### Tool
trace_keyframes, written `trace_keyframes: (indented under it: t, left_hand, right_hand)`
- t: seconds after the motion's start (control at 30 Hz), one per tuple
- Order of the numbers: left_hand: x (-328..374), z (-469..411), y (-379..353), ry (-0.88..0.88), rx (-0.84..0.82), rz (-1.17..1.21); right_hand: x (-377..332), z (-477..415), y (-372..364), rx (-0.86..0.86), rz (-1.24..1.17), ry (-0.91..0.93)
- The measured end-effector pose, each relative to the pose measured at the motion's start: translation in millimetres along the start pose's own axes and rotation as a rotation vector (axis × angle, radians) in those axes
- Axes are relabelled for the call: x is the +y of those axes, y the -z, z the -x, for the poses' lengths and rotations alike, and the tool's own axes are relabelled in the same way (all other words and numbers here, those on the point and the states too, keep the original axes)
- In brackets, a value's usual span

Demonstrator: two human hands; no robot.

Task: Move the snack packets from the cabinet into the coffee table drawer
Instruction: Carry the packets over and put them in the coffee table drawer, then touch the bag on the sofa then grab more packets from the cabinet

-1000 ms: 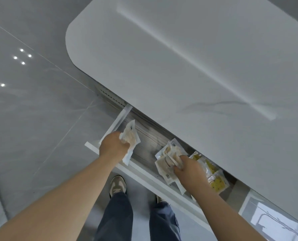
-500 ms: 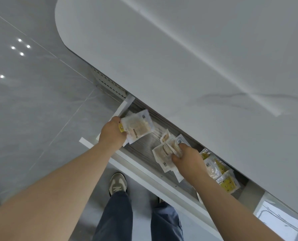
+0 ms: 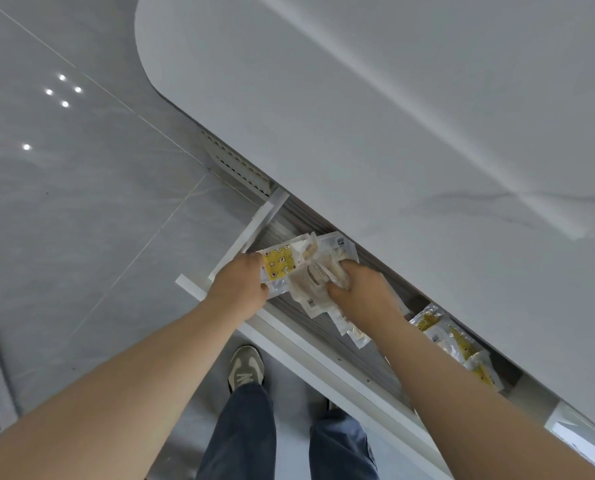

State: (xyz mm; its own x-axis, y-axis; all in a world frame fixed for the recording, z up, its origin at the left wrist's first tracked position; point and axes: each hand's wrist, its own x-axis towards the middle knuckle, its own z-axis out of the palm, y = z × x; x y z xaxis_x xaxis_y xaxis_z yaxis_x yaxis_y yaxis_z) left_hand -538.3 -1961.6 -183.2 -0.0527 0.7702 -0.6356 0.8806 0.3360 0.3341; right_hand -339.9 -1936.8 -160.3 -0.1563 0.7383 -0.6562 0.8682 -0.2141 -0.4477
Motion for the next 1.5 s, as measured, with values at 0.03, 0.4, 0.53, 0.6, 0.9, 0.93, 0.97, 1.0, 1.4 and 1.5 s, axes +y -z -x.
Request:
trace_keyframes:
  t: [0.03, 0.4, 0.53, 0.6, 0.9, 0.93, 0.97, 1.0, 1.4, 1.5]
  left_hand:
    - [-1, 1, 2, 0.001, 0.002, -0.003]
    - [-1, 8, 12, -0.003, -0.008, -0.055]
    - [5, 19, 15, -0.026, -0.030, -0.081]
    - [12, 28, 19, -0.036, -0.044, -0.080]
    - [69, 93, 77, -0.179, -0.122, -0.126]
    - [79, 103, 89, -0.208, -0.118, -0.147]
    - [89, 113, 102, -0.243, -0.108, -0.162]
    - [101, 123, 116, -0.278, -0.094, -0.165]
    - [270, 298, 312, -0.717, 0.128, -0.166]
    - [322, 353, 336, -0.817, 0.155, -0.019]
  right_hand:
    - [-3, -2, -1, -0.014, -0.020, 0.012]
    - [8, 7, -5, -0.046, 0.187, -0.160]
    - [10, 23, 2, -0.110, 0.183, -0.158]
    - [9, 32, 10, -0.100, 0.190, -0.165]
    - [-17, 116, 78, 0.011, 0.271, -0.101]
    - [-22, 128, 90, 0.031, 0.269, -0.105]
    - [-27, 142, 104, 0.056, 0.269, -0.108]
    - [-32, 156, 120, 0.085, 0.269, -0.109]
    - [-104, 396, 319, 0.613, 0.117, -0.065]
    - [-99, 463, 351, 0.712, 0.085, -0.061]
